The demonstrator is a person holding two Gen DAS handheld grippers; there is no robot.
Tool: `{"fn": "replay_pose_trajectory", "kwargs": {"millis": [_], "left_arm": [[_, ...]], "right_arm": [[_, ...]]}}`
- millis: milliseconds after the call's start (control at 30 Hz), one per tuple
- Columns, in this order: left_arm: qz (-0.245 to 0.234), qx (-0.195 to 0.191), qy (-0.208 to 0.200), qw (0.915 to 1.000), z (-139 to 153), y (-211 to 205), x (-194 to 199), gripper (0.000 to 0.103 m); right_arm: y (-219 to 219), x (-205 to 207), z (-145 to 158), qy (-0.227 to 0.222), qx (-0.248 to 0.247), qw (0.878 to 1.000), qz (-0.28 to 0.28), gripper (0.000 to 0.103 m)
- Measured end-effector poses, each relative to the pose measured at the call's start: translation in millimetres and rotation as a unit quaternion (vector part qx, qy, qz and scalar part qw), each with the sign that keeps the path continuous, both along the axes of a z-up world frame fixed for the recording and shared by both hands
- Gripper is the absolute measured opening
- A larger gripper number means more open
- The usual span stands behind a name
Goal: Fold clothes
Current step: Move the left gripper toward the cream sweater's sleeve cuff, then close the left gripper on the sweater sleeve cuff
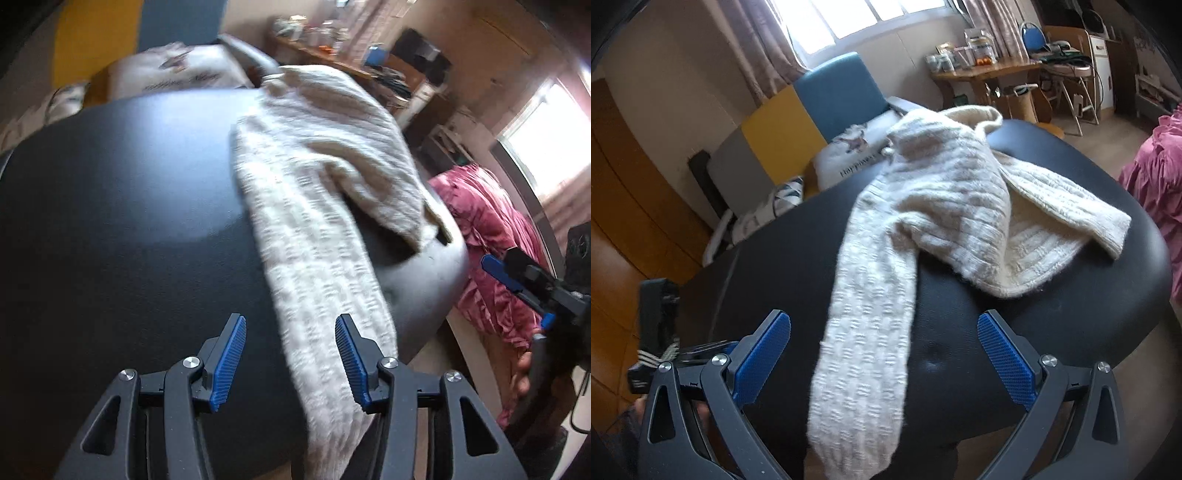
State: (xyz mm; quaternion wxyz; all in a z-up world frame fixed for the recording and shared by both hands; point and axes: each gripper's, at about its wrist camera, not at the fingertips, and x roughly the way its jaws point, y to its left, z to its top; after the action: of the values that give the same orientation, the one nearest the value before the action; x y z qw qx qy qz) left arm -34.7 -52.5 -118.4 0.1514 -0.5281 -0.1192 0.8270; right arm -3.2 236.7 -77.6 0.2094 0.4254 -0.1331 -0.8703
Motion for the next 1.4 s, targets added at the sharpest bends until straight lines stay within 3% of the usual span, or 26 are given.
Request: {"fn": "replay_pose_trajectory", "kwargs": {"millis": [233, 433, 633, 1000, 1067, 1100, 1167, 1200, 1400], "left_arm": [[-0.011, -0.005, -0.017, 0.9998, -28, 14, 6, 0.049], [-0.030, 0.031, -0.003, 0.9991, -28, 15, 3, 0.049], [-0.044, 0.079, -0.015, 0.9958, -40, 13, -2, 0.049], [-0.030, 0.068, -0.031, 0.9968, -48, 13, -8, 0.050], [-0.032, 0.049, -0.022, 0.9980, -48, 23, -9, 0.049], [-0.033, 0.038, -0.016, 0.9986, -48, 28, -9, 0.044], [-0.031, 0.024, -0.017, 0.9991, -50, 33, -10, 0.017], [-0.026, 0.030, -0.023, 0.9990, -50, 31, -10, 0.012], [-0.013, 0.028, -0.019, 0.9993, -41, 25, -10, 0.012]], "right_arm": [[7, 25, -9, 0.006, 0.031, 0.999, -0.006, 0.103], [3, 25, -16, 0.005, 0.046, 0.999, 0.005, 0.103], [0, 26, -22, 0.008, 0.067, 0.998, 0.005, 0.103], [6, 22, -33, -0.016, 0.052, 0.998, -0.012, 0.103], [4, 22, -32, -0.016, 0.058, 0.998, -0.014, 0.103], [4, 22, -31, -0.015, 0.061, 0.998, -0.015, 0.103], [3, 24, -28, -0.012, 0.067, 0.998, -0.018, 0.103], [2, 24, -27, -0.011, 0.070, 0.997, -0.020, 0.103], [8, 25, -29, -0.020, 0.067, 0.997, -0.035, 0.103]]}}
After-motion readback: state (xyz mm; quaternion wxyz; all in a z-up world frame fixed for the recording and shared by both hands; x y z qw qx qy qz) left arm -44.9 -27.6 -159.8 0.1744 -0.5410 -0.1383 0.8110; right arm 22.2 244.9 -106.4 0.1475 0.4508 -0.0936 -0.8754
